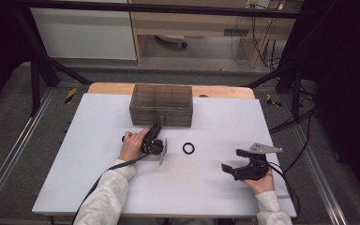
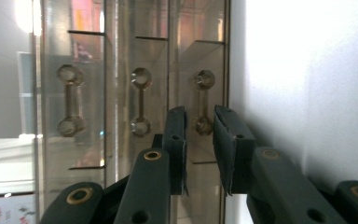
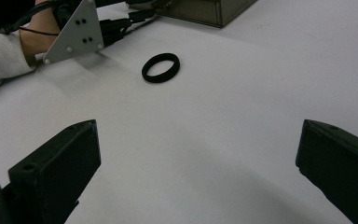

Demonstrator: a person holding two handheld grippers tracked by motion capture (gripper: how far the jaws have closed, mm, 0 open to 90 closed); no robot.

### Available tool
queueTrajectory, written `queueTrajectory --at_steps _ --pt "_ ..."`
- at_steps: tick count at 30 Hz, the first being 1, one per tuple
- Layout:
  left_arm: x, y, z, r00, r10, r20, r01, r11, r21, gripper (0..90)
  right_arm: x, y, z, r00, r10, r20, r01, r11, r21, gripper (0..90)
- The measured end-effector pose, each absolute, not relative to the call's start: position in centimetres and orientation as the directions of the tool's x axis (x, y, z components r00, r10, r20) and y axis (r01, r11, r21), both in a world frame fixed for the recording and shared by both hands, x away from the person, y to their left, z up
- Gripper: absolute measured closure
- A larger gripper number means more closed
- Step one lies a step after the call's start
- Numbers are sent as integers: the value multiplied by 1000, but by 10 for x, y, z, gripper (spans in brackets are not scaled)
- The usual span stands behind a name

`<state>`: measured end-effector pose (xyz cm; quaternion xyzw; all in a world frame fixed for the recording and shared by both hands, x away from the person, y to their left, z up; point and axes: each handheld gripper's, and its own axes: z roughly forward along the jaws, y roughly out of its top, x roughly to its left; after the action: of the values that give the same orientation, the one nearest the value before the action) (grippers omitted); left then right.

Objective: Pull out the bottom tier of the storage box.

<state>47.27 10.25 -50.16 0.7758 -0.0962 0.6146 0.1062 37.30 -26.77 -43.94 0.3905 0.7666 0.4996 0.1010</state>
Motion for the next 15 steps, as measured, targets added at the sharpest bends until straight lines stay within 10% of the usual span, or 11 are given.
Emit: queueTrajectory --at_steps 15 --pt "476 100 -506 206 -29 978 -267 -963 28 802 373 -268 -439 -676 699 235 495 193 847 4"
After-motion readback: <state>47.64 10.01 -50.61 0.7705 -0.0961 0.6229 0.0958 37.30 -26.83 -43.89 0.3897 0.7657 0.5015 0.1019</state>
